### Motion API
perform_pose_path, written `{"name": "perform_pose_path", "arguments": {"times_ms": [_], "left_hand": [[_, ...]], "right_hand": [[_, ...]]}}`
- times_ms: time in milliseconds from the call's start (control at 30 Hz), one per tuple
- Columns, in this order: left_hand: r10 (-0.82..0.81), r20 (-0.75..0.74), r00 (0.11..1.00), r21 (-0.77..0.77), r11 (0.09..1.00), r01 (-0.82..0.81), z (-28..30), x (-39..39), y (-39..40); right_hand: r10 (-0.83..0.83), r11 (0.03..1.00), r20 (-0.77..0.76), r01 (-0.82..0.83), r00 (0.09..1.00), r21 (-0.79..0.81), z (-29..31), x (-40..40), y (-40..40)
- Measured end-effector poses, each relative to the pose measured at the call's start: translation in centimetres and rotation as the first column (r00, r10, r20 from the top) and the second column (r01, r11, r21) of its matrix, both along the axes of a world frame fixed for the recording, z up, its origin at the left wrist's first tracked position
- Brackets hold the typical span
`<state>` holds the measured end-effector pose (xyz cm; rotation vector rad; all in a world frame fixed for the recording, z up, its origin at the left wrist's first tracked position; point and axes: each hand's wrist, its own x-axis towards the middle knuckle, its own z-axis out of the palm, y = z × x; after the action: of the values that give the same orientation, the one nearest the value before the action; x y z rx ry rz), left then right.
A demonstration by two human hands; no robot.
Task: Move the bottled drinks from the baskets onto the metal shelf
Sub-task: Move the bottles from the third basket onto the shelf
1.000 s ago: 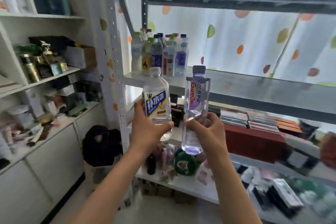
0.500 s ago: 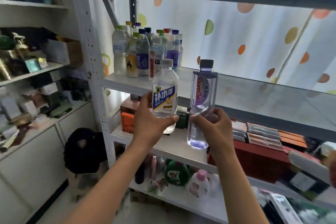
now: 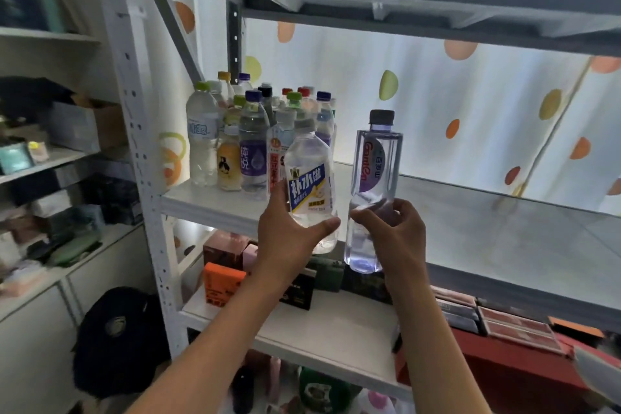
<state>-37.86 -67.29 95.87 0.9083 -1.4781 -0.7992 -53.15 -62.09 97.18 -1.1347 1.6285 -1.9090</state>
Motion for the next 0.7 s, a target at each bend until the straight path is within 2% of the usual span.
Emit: {"name": "perform_pose_path", "arguments": {"times_ms": [233, 433, 700], "left_hand": [[0.165, 0.065, 0.984, -0.04, 0.986, -0.163, -0.2, -6.0, -4.6], [0.351, 0.112, 0.93, -0.077, 0.936, -0.344, 0.0, -9.6, -9.3], [0.488, 0.135, 0.862, -0.126, 0.871, -0.474, -1.6, -11.3, -11.1]], "right_hand": [[0.015, 1.0, -0.044, -0.015, 0.999, 0.003, 0.4, -5.4, -6.0], [0.11, 0.994, -0.087, -0.11, 0.99, 0.009, 1.3, -8.9, -11.2], [0.188, 0.982, -0.025, -0.188, 0.982, 0.023, 1.9, -10.8, -15.4]]}}
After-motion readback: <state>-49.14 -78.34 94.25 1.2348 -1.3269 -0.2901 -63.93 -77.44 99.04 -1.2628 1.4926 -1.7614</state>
